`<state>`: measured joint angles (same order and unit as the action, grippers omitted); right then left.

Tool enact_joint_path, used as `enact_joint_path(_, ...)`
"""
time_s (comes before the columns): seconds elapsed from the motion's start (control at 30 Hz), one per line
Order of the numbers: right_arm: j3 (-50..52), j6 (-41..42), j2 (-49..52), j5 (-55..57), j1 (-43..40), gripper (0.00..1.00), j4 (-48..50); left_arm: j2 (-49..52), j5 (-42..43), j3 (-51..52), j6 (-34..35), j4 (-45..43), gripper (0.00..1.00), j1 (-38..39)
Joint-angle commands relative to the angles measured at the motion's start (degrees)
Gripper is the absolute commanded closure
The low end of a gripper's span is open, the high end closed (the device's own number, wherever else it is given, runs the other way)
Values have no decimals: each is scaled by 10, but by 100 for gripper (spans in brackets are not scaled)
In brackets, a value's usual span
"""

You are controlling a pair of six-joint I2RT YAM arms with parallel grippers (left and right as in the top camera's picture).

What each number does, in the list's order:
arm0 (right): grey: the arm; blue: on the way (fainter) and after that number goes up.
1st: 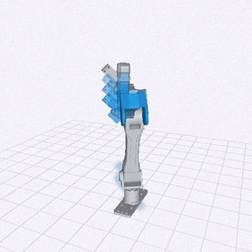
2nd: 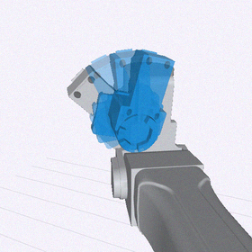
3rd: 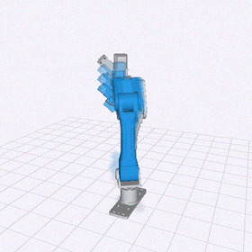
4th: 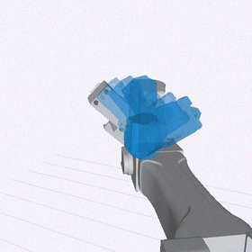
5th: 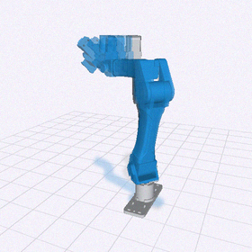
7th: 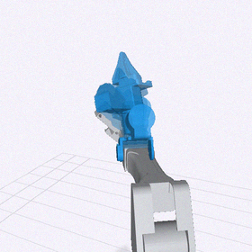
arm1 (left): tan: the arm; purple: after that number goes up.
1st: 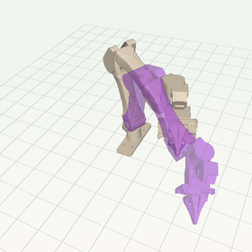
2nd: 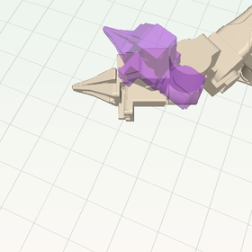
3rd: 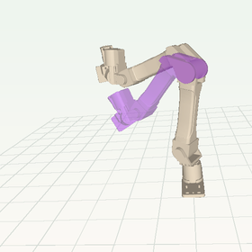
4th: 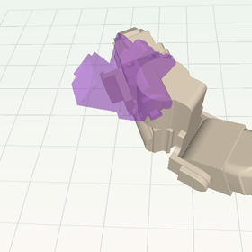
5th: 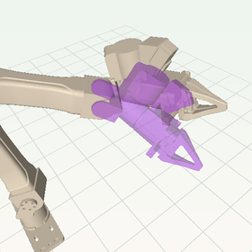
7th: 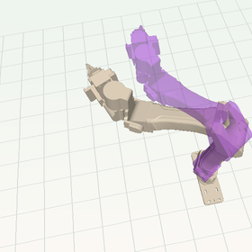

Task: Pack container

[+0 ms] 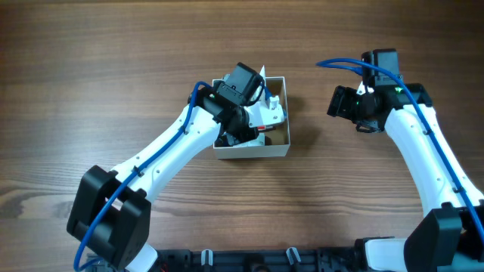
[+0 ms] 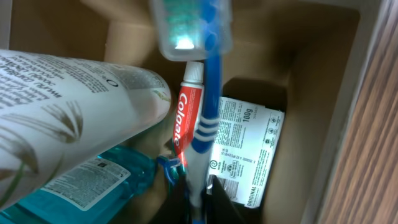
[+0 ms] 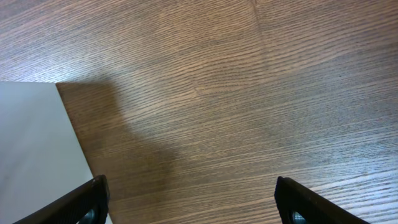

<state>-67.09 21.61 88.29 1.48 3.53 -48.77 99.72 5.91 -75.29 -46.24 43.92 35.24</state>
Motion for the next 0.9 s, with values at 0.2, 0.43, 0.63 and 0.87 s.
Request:
enact_joint_path(0.2, 2, 8, 9, -9, -2, 6, 0, -58, -32, -6, 43, 2, 0, -5)
enact_joint_path(0.43, 2, -42, 9, 16, -2, 0, 28, -242, -111, -6, 215, 7, 0, -47)
enact_joint_path(0.63, 1, -171, 9, -16, -2, 4, 64, -235, -116, -6, 595, 69, 0, -236)
enact_joint_path(0.87, -2, -204, -23, 7, -2, 0, 243, -225, -105, -6, 665, 54, 0, -302)
